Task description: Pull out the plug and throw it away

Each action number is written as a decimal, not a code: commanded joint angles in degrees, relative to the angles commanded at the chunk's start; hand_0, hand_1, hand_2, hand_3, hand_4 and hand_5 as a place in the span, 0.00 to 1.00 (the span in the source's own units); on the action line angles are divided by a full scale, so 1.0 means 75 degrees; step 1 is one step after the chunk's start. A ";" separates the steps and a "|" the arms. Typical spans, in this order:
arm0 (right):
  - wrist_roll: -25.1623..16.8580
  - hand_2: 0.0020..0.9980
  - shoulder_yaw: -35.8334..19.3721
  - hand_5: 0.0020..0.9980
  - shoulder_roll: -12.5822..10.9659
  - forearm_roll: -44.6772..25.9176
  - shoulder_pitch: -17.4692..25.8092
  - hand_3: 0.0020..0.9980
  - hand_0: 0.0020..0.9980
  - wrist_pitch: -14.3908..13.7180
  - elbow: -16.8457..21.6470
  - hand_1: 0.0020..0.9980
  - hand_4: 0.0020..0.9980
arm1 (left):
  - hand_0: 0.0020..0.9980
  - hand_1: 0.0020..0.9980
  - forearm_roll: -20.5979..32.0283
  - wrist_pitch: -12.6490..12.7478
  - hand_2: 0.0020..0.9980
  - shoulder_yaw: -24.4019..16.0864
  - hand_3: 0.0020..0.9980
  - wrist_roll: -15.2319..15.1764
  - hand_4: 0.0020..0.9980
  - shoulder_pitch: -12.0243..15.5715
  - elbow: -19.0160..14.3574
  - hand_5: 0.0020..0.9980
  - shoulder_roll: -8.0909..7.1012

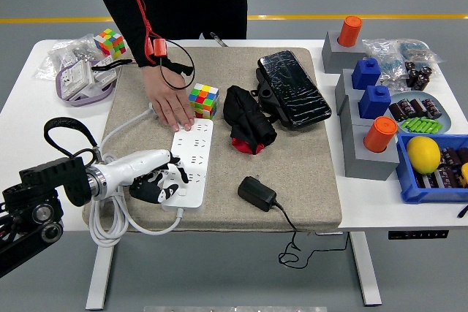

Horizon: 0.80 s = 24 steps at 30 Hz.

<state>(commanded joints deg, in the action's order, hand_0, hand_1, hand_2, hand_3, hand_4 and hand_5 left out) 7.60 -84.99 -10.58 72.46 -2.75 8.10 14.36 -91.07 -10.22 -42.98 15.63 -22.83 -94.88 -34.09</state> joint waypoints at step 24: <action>0.0000 0.69 0.0064 0.49 0.0027 -0.0022 -0.0035 0.61 0.64 -0.0006 -0.0005 0.68 1.00 | 0.41 0.60 -0.0567 0.1047 0.61 -0.1447 0.76 -0.1197 0.90 0.0162 0.1152 0.31 0.1281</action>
<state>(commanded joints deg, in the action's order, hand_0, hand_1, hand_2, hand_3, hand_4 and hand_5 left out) 7.60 -84.51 -10.38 72.30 -3.01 8.06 14.32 -95.32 -2.37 -53.83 6.65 -21.61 -86.24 -24.49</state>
